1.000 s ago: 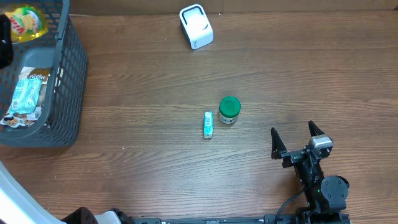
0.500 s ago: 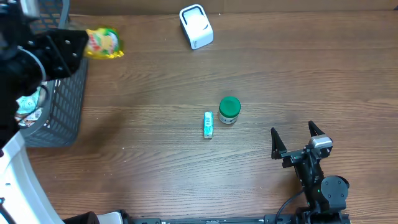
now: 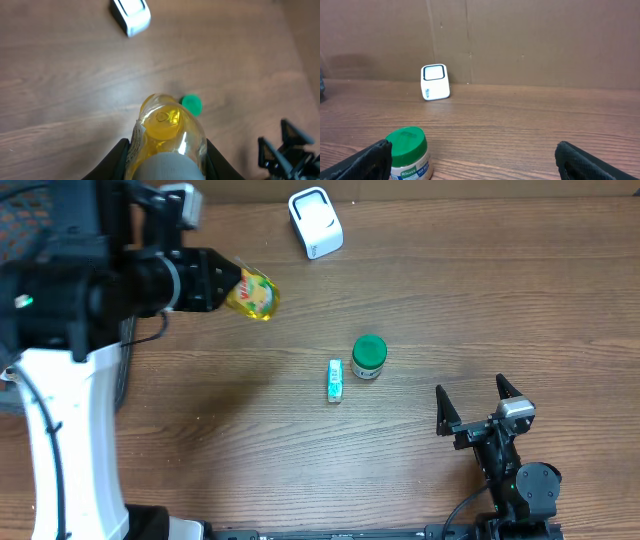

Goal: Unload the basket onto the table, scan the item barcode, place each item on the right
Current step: 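Lift the Vim bottle out of the basket toward the white scanner, then carry the Vim bottle rightward past the green-lid jar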

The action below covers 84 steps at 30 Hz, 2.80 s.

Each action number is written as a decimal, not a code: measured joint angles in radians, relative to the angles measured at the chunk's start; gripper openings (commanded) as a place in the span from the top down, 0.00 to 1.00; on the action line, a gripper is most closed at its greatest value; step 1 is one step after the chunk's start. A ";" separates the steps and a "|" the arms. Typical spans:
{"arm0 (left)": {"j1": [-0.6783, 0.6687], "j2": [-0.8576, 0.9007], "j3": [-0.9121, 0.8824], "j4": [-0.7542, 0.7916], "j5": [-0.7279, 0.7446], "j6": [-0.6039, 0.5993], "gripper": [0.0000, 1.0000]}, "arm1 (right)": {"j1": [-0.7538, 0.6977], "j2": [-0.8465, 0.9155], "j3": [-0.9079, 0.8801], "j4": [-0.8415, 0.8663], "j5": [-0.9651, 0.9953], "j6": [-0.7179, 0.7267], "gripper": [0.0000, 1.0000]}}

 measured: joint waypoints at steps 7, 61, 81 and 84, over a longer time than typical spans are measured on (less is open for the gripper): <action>-0.140 0.080 -0.128 0.058 -0.073 -0.007 0.86 | 0.000 0.000 0.000 0.000 0.000 0.000 0.00; -0.430 0.319 -0.397 0.791 -0.403 -0.302 0.90 | 0.000 0.000 0.000 0.000 0.000 0.000 0.00; -0.666 0.319 -0.397 0.825 -0.413 -0.354 0.92 | 0.000 0.000 0.000 0.000 0.000 0.001 0.00; -0.705 0.319 -0.397 0.824 -0.430 -0.356 0.92 | 0.000 0.000 0.000 0.000 0.000 0.001 0.00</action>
